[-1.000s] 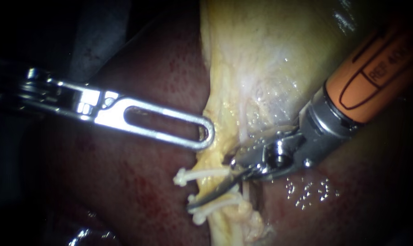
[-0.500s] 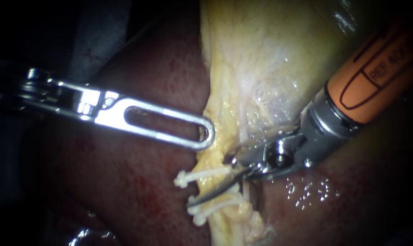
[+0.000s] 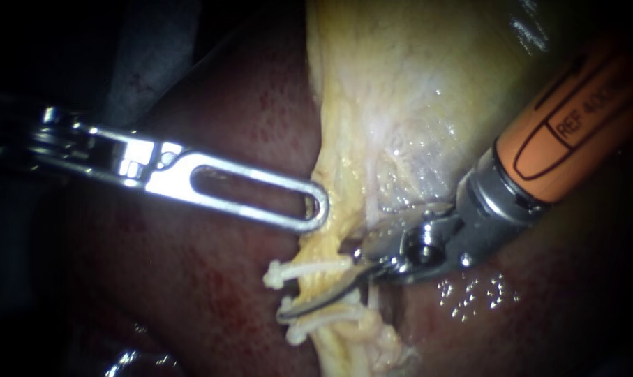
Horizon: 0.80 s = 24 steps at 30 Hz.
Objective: Go to the cutting position left tube
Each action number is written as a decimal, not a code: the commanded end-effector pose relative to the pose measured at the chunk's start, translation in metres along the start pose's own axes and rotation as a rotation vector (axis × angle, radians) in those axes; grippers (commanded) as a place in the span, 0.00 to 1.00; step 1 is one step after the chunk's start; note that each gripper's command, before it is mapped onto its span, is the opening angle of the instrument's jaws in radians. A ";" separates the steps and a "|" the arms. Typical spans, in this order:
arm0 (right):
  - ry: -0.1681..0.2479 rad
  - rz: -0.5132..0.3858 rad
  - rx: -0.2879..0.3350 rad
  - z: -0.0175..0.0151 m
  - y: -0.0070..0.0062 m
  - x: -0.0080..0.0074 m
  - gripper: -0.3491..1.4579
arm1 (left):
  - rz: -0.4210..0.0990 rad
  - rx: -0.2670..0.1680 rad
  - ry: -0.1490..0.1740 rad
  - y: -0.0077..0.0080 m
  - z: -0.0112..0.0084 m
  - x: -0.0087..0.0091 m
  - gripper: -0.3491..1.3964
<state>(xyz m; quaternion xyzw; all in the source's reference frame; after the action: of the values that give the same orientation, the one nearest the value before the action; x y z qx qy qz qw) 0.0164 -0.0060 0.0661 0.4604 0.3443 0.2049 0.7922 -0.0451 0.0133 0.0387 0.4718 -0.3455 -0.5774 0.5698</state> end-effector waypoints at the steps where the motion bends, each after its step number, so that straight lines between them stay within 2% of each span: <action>1: 0.001 -0.002 0.000 0.0000 0.0000 0.0000 0.35 | 0.000 0.000 0.000 0.0000 0.0000 0.0000 0.00; 24: 0.021 -0.004 0.010 -0.0003 0.0000 0.0000 0.40 | 0.001 -0.002 -0.004 0.0002 0.0001 0.0001 0.00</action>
<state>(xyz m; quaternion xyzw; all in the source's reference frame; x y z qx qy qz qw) 0.0162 -0.0058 0.0660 0.4619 0.3544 0.2062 0.7865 -0.0452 0.0132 0.0390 0.4700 -0.3462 -0.5783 0.5700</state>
